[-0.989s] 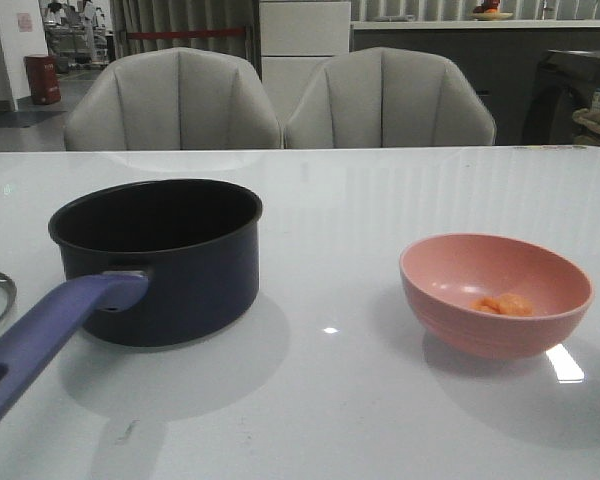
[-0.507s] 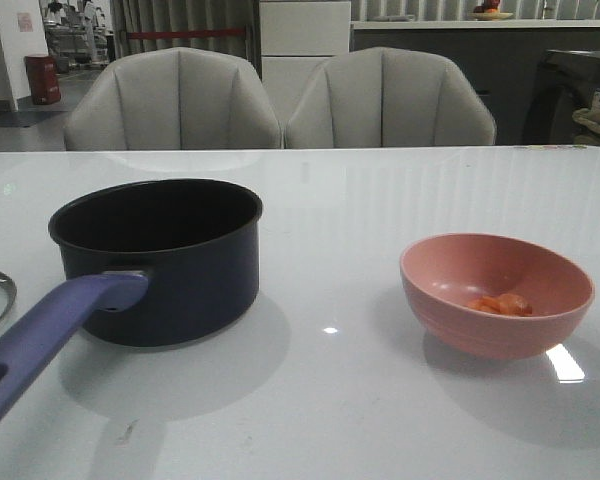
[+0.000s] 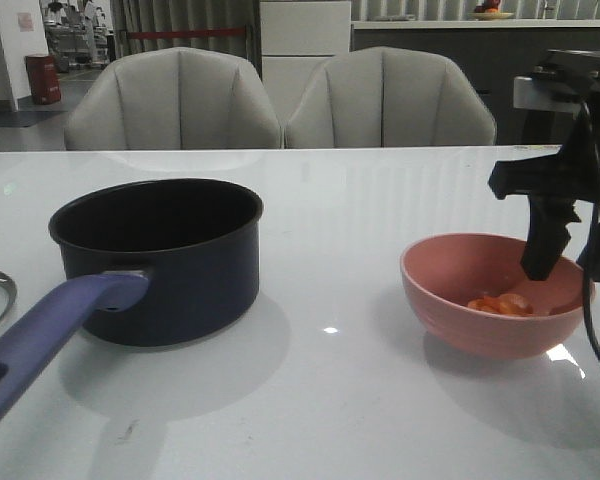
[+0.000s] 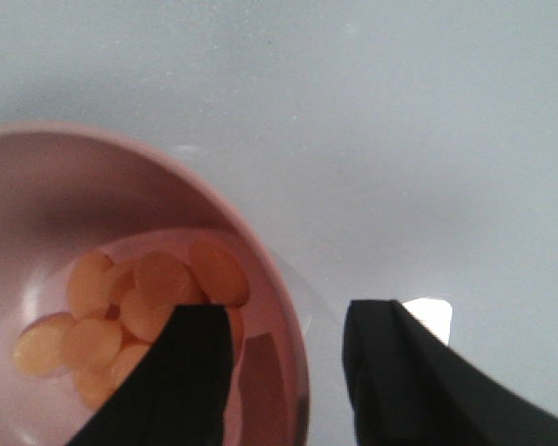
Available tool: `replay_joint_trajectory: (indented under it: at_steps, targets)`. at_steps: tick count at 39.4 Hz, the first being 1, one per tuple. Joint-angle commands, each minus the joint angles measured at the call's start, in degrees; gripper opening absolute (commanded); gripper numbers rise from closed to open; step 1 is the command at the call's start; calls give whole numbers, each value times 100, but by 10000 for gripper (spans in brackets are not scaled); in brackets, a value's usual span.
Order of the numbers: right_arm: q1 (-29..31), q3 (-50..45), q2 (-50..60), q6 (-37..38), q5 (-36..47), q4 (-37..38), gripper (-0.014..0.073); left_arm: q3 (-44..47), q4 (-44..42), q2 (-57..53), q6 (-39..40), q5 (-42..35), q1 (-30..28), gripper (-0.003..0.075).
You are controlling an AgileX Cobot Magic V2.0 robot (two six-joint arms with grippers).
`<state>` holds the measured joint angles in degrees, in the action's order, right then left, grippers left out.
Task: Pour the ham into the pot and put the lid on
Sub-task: 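Grasp the rim of the pink bowl with the right gripper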
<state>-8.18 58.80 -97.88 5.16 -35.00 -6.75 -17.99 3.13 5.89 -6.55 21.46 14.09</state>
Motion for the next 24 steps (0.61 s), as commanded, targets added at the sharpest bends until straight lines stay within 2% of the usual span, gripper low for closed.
replay_joint_trajectory:
  at_steps: [1,8,24]
  targets:
    - [41,244,46,-45,7,-36,348,-151,67,63,-9,-383,56,113]
    - [91,250,-57,-45,-59,-102,128,-151,67,63,-9,-335,56,113]
    - [72,446,46,-175,163,103,140,-151,77,63,-9,-335,56,113]
